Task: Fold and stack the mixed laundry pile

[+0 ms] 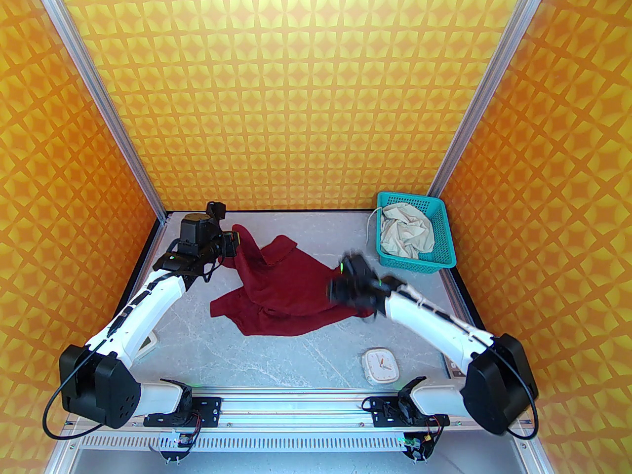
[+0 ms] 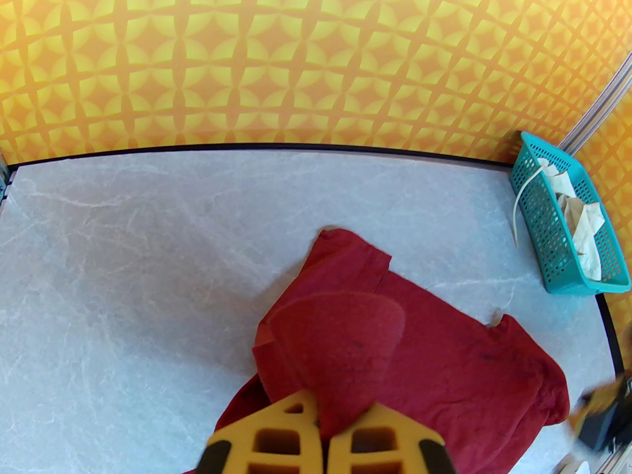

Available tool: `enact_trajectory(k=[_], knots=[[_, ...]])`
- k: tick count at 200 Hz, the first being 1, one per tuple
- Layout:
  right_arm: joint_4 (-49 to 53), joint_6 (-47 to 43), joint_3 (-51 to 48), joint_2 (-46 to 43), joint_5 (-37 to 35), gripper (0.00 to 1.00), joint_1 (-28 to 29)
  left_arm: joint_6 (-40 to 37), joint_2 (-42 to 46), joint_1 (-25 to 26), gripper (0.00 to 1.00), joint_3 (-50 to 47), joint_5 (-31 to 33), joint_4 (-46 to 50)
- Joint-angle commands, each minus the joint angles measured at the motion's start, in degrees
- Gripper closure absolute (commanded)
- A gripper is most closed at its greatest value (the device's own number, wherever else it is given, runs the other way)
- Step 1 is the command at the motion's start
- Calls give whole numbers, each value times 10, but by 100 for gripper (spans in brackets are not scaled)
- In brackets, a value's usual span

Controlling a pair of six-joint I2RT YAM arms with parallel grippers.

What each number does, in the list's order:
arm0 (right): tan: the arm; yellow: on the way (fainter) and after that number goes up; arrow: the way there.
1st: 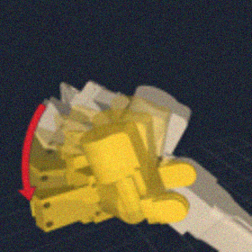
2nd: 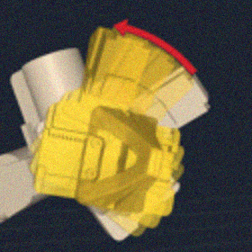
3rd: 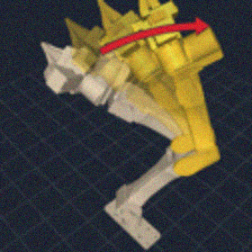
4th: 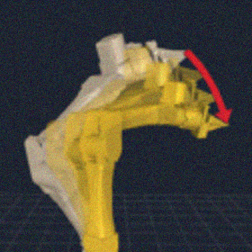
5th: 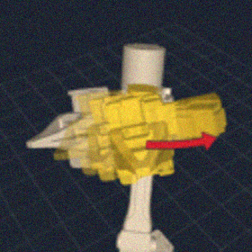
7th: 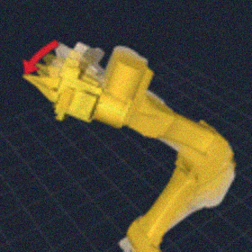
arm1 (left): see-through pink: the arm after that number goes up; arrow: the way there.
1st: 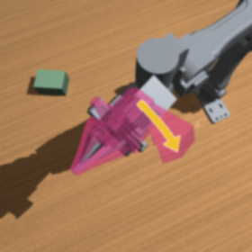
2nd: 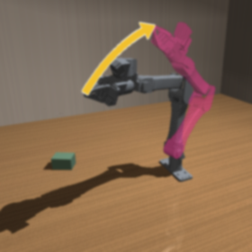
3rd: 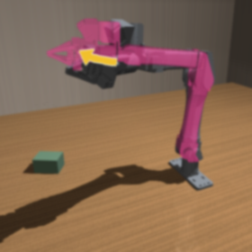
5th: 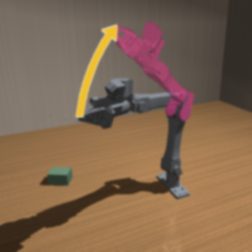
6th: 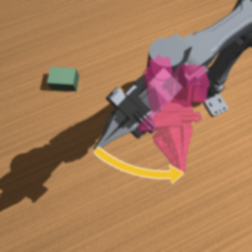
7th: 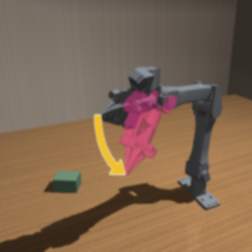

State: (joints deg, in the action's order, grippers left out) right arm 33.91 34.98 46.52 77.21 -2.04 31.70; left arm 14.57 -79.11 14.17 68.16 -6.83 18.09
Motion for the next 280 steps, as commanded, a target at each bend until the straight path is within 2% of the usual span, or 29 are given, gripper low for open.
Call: enact_trajectory(k=[1, 34, 52, 76, 101, 119, 141, 172, 196, 218, 226, 244, 265, 280], knots=[[-78, 83, -44, 1, 50, 38, 15, 7, -7, -4, 100, -11, -18, -31], [-150, 110, -24, 79, 74, 38, 27, 10, -15, -4, 100, -4, -29, -31], [-168, 121, -6, 118, 46, 40, 27, 11, -14, -4, 100, -7, -34, -36], [-182, 123, 20, 165, -3, 49, 26, 7, -11, -4, 100, -9, -34, -35], [-186, 121, 42, 204, -14, 62, 25, 5, -7, -4, 100, -9, -34, -34], [-182, 112, 48, 205, -32, 82, 24, 1, -3, -4, 100, -8, -34, -30], [-141, 74, 73, 169, -68, 100, 17, 11, 17, -4, 100, -3, -37, -24], [-48, -1, 139, 47, -131, 100, 12, 22, 102, 0, 100, 4, -52, -7], [28, -65, 217, -50, -181, 100, 11, 6, 201, 4, 100, 15, -52, 31], [59, -113, 271, -99, -211, 100, 8, -10, 258, 9, 100, 34, -52, 73], [69, -126, 297, -99, -198, 100, 0, -13, 264, 9, 100, 44, -52, 91], [68, -133, 338, -66, -112, 100, -45, -24, 245, 8, 100, 67, -36, 134], [48, -129, 369, 23, -26, 100, -98, -12, 184, -1, 100, 59, -14, 144], [19, -127, 388, 102, 6, 100, -121, -2, 121, -9, 100, 37, -1, 125]])
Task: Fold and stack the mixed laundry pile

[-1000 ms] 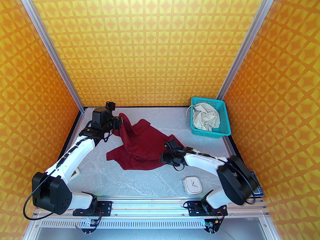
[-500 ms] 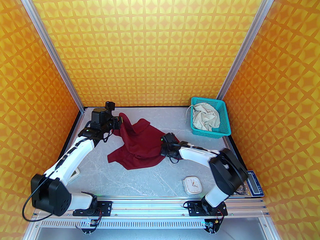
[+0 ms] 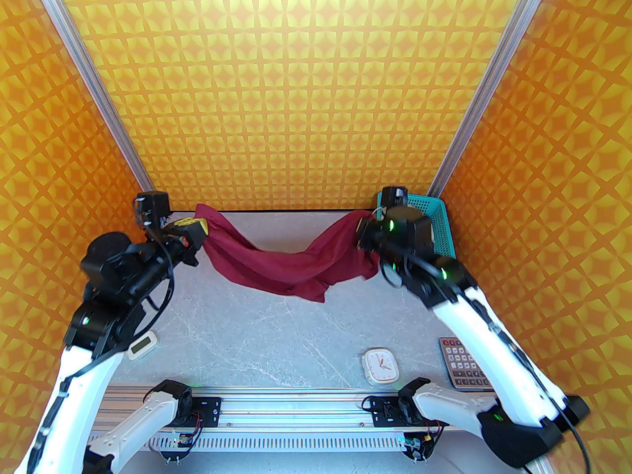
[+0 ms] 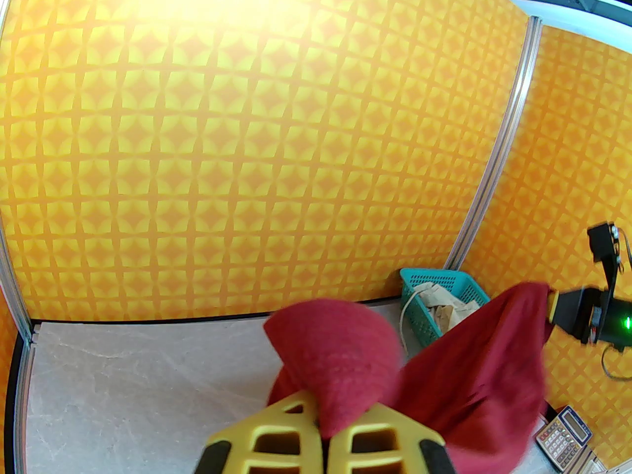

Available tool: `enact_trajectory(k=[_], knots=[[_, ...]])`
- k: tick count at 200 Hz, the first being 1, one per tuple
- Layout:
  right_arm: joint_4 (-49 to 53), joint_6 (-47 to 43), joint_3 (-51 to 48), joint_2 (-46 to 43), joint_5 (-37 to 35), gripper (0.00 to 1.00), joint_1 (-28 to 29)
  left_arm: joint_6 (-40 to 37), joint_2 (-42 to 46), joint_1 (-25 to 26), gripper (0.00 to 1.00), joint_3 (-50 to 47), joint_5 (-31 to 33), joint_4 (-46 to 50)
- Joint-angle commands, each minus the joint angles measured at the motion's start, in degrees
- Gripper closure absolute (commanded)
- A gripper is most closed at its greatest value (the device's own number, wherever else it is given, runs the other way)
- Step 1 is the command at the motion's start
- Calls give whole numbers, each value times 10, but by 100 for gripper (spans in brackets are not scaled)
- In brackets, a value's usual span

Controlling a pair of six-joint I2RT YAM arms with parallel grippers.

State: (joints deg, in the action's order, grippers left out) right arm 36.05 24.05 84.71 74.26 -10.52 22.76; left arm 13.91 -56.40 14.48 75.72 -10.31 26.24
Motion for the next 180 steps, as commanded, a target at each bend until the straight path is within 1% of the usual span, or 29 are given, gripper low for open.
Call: enact_trajectory(k=[1, 13, 28, 33, 36, 41, 47, 62, 83, 103, 117, 140, 159, 180], knots=[[-4, -17, 8, 137, 92, 100, -32, 5, -110, -12, 100, -40, 35, 42], [-21, -14, 29, 205, 119, 99, -43, 16, -156, -20, 100, -55, 43, 26], [-20, -14, 63, 282, 118, 74, -46, 36, -202, -28, 100, -79, 43, -5], [-12, -14, 76, 304, 118, 63, -46, 43, -211, -28, 100, -88, 43, -16], [-6, -13, 81, 314, 119, 57, -46, 47, -217, -29, 100, -94, 43, -23], [7, -10, 94, 328, 120, 52, -46, 54, -225, -29, 100, -102, 43, -34], [16, -5, 100, 337, 124, 49, -46, 63, -231, -28, 100, -113, 41, -45], [-9, 9, 57, 317, 135, 45, -46, 72, -232, -28, 100, -135, 37, -62], [-28, 33, -41, 246, 132, 43, -46, 72, -216, -28, 100, -163, 37, -77], [-73, 67, -176, 168, 181, 43, -44, 71, -199, -28, 100, -188, 37, -84], [-83, 86, -272, 120, 187, 42, -35, 71, -190, -28, 100, -200, 37, -84], [-110, 127, -387, 49, 210, 41, -7, 72, -175, -28, 100, -219, 37, -87], [-134, 155, -431, 31, 220, 39, 28, 73, -169, -28, 100, -228, 36, -88], [-193, 196, -453, 53, 251, 38, 49, 76, -167, -28, 100, -236, 32, -94]])
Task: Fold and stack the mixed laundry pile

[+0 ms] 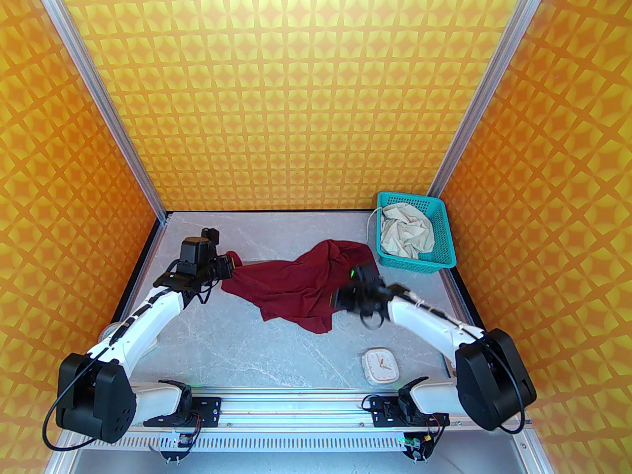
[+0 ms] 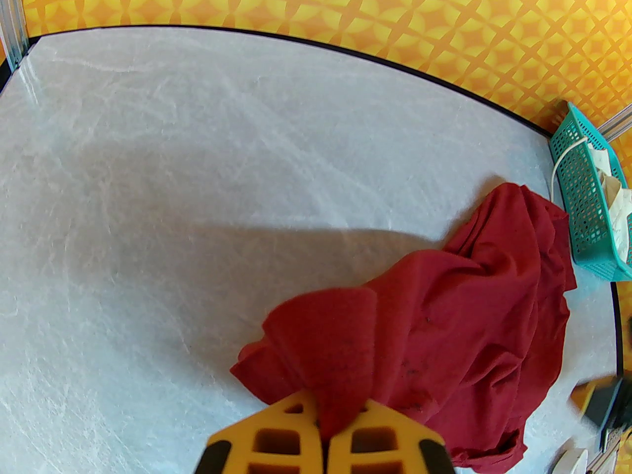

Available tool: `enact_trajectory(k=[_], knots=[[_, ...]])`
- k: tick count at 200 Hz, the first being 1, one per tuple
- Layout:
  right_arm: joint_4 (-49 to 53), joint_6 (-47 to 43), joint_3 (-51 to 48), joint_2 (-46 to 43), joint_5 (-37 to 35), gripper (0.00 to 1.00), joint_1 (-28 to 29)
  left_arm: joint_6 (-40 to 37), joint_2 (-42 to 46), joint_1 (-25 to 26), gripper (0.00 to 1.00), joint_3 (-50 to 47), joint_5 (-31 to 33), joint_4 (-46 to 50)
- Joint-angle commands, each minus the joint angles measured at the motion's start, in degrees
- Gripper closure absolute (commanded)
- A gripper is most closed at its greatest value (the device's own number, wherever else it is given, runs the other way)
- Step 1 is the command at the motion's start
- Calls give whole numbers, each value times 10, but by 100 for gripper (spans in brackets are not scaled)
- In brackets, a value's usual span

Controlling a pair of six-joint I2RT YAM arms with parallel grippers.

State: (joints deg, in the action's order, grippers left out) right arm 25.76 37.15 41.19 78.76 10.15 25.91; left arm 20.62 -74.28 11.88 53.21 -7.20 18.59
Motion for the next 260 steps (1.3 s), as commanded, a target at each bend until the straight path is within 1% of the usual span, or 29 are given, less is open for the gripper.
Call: enact_trajectory(k=[1, 31, 48, 58, 68, 78, 94, 110, 121, 123, 142, 163, 188, 201, 209, 221, 232, 249, 260], knots=[[-92, 67, -18, 10, 46, 38, 17, 9, 12, -2, 100, -11, 0, -18], [-130, 91, -4, 71, 27, 39, 41, 16, 13, -2, 100, -18, -9, -26], [-160, 101, 4, 107, 23, 44, 45, 15, 16, -2, 100, -20, -11, -26], [-169, 102, 12, 127, 13, 48, 45, 13, 17, -2, 100, -22, -11, -27], [-173, 101, 21, 145, 6, 55, 45, 12, 21, -2, 100, -21, -11, -28], [-176, 100, 30, 156, 2, 63, 45, 11, 25, -2, 100, -22, -11, -26], [-167, 96, 48, 151, -29, 86, 44, 7, 39, -2, 100, -18, -11, -20], [-163, 88, 68, 121, -50, 100, 41, 12, 78, -2, 100, -24, 0, -33], [-149, 76, 92, 90, -57, 100, 38, 14, 104, -2, 100, -26, 9, -39], [-145, 73, 96, 84, -59, 100, 38, 13, 119, -2, 100, -24, 11, -39], [-83, 41, 148, 22, -87, 100, 34, 2, 154, -2, 100, 2, 13, -11], [-32, 1, 188, -87, -149, 100, 34, -19, 194, -2, 100, 48, 12, 44], [60, -54, 247, -215, -221, 100, 34, -38, 263, 2, 100, 109, 10, 96], [112, -75, 280, -271, -262, 100, 35, -52, 287, 7, 100, 142, 10, 127], [136, -84, 295, -290, -282, 100, 34, -60, 293, 8, 100, 167, 9, 148], [172, -98, 330, -303, -313, 100, 35, -65, 291, 11, 100, 197, 6, 174], [194, -108, 362, -290, -325, 100, 34, -66, 279, 13, 100, 219, 1, 184], [194, -119, 399, -239, -328, 100, 33, -74, 238, 13, 100, 244, 1, 178], [172, -119, 422, -193, -308, 100, 23, -83, 192, 11, 100, 273, 10, 173]])
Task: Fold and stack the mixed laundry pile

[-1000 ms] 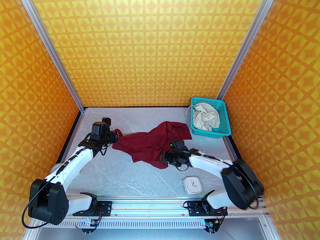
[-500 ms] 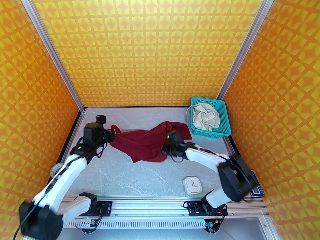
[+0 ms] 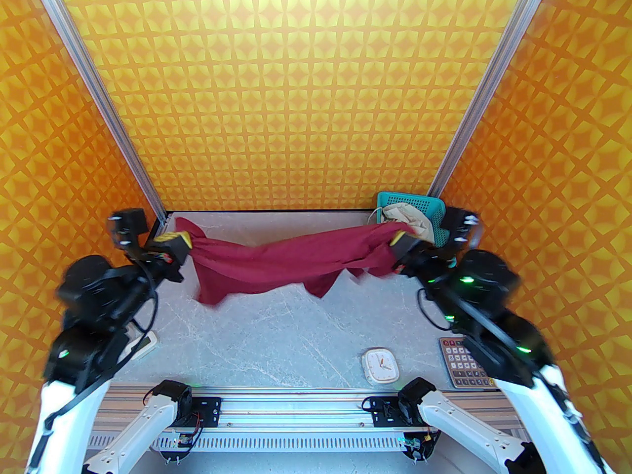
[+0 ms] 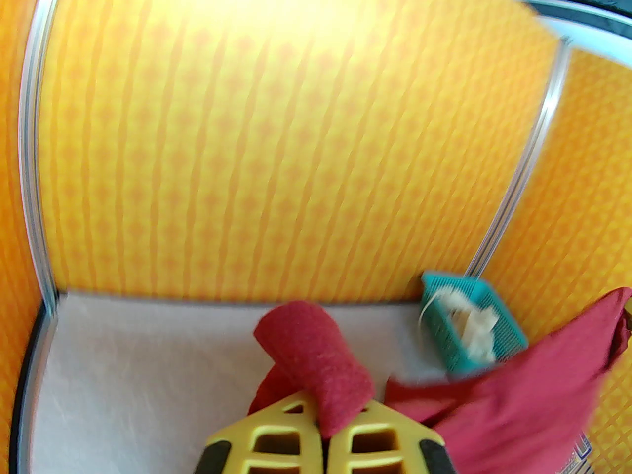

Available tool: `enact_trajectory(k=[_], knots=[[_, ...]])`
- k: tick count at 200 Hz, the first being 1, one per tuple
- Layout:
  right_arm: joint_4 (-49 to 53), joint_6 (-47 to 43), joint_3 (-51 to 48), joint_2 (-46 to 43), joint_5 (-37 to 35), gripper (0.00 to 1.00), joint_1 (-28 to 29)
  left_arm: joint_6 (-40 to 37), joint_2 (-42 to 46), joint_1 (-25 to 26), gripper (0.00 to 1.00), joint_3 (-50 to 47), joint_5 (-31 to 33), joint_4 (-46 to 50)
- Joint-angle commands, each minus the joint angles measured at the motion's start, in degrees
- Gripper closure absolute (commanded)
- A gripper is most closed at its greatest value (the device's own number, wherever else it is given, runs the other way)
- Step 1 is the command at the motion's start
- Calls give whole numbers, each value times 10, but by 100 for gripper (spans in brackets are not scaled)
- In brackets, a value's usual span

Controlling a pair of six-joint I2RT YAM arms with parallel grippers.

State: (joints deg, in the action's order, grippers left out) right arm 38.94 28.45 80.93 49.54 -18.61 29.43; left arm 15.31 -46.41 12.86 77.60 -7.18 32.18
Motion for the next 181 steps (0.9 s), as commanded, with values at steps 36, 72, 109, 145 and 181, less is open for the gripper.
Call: enact_trajectory(k=[36, 72, 109, 145, 181], knots=[[-87, 13, 118, 268, 109, 100, -102, -61, -292, -39, 100, 170, 10, -23], [-173, 6, 281, 389, 182, 100, -131, -94, -464, -69, 100, 403, 9, -45], [-135, -18, 439, 426, 212, 100, -148, -77, -489, -78, 100, 526, 8, -60], [-149, -23, 331, 317, 224, 100, -148, -65, -339, -75, 100, 358, -16, -111], [-95, -46, 255, 205, 216, 100, -148, -73, -187, -74, 100, 238, -29, -86]])
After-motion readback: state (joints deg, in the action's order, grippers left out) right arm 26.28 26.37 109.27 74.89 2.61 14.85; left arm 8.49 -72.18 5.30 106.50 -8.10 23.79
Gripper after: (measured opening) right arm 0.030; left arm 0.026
